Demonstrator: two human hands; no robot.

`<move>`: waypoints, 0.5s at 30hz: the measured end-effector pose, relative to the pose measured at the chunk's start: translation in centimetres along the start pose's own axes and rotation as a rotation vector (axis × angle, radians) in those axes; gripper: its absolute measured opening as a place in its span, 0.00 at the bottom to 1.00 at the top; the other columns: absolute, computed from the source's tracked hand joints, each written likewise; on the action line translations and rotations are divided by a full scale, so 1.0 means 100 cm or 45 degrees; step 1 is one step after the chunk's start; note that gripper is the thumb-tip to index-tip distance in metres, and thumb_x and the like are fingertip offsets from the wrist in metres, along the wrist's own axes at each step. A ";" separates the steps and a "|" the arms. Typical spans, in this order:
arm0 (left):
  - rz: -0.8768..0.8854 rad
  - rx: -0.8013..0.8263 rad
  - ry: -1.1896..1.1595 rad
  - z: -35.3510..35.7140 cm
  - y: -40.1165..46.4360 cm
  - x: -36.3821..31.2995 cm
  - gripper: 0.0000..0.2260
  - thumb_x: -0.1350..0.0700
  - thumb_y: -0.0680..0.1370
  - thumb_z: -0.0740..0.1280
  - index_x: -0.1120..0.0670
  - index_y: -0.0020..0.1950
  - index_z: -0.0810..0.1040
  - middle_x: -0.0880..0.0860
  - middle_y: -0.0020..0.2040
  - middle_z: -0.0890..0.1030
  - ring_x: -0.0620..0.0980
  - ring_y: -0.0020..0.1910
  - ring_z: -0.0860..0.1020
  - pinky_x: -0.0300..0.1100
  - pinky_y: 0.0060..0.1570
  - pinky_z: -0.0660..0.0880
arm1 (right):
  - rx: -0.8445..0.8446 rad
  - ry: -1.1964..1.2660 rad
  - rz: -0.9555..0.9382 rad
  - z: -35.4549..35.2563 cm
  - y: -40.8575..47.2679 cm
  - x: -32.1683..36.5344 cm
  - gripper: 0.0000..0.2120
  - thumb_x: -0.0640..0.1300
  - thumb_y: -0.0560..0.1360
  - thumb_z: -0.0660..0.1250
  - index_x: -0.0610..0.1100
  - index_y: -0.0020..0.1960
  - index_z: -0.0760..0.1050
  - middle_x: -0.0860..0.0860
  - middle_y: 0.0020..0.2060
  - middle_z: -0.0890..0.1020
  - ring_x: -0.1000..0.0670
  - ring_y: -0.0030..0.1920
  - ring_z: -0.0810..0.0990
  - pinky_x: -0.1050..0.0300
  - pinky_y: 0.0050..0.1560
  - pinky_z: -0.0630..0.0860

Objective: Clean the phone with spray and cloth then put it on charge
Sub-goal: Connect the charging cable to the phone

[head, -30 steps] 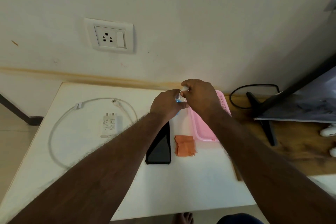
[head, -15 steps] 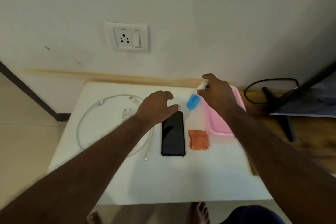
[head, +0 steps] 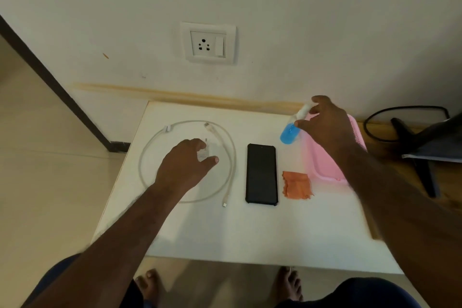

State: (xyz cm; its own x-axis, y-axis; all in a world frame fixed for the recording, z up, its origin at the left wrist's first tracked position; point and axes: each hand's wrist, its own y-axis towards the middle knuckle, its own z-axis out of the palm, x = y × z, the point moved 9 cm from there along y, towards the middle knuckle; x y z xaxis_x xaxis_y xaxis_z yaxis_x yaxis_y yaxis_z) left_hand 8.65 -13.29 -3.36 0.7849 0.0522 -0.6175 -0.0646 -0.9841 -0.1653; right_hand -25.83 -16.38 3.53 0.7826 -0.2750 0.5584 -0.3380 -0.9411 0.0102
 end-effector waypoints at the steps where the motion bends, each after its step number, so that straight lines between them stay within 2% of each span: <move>1: 0.007 -0.007 -0.004 0.000 0.003 0.001 0.21 0.40 0.75 0.71 0.49 0.64 0.77 0.48 0.62 0.79 0.50 0.60 0.78 0.46 0.56 0.73 | -0.033 0.008 0.009 -0.007 -0.002 0.002 0.32 0.51 0.69 0.77 0.48 0.69 0.67 0.49 0.59 0.79 0.52 0.47 0.77 0.67 0.38 0.70; 3: 0.008 -0.032 -0.006 -0.003 0.010 0.004 0.21 0.40 0.75 0.70 0.49 0.63 0.77 0.48 0.61 0.79 0.50 0.59 0.78 0.44 0.52 0.71 | -0.153 0.048 0.003 -0.024 -0.013 0.010 0.36 0.55 0.68 0.77 0.49 0.70 0.66 0.51 0.59 0.78 0.54 0.48 0.76 0.71 0.36 0.66; 6: 0.005 -0.058 0.080 0.000 0.014 0.010 0.24 0.40 0.74 0.70 0.48 0.67 0.75 0.51 0.65 0.76 0.53 0.63 0.75 0.46 0.56 0.71 | -0.251 0.102 -0.107 -0.023 -0.053 0.036 0.23 0.56 0.72 0.73 0.53 0.64 0.70 0.59 0.49 0.79 0.58 0.43 0.79 0.70 0.38 0.71; 8: 0.047 -0.028 0.212 0.009 0.015 0.009 0.29 0.40 0.74 0.70 0.48 0.72 0.71 0.54 0.72 0.70 0.57 0.68 0.71 0.51 0.61 0.71 | -0.108 0.055 -0.217 0.011 -0.084 0.057 0.12 0.55 0.75 0.69 0.55 0.57 0.74 0.60 0.41 0.80 0.60 0.40 0.80 0.64 0.39 0.73; 9: 0.066 -0.008 0.276 0.013 0.015 0.009 0.30 0.39 0.74 0.69 0.47 0.74 0.69 0.55 0.75 0.67 0.59 0.70 0.68 0.53 0.63 0.70 | 0.016 0.011 -0.242 0.035 -0.098 0.065 0.10 0.56 0.75 0.68 0.55 0.54 0.76 0.59 0.39 0.81 0.59 0.39 0.80 0.63 0.39 0.73; 12: 0.116 0.055 0.411 0.025 0.016 0.007 0.32 0.37 0.74 0.68 0.45 0.76 0.66 0.56 0.79 0.61 0.62 0.72 0.66 0.55 0.66 0.68 | 0.366 -0.171 -0.179 0.105 -0.131 0.069 0.12 0.61 0.73 0.68 0.55 0.50 0.77 0.58 0.38 0.80 0.58 0.37 0.78 0.64 0.34 0.67; 15: 0.127 0.083 0.417 0.030 0.017 0.009 0.32 0.38 0.74 0.68 0.45 0.76 0.66 0.55 0.79 0.62 0.61 0.71 0.67 0.55 0.65 0.68 | 0.510 -0.223 -0.076 0.149 -0.155 0.060 0.19 0.63 0.70 0.70 0.51 0.53 0.76 0.56 0.41 0.79 0.56 0.39 0.76 0.62 0.38 0.71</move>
State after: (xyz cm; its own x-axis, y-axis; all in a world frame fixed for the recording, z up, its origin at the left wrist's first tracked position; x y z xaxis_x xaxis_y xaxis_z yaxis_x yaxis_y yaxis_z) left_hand 7.44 -14.44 -6.49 0.9282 -0.1113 -0.3550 -0.1818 -0.9682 -0.1719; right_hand -8.07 -6.40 -5.63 0.8830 -0.2143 0.4175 -0.0867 -0.9489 -0.3036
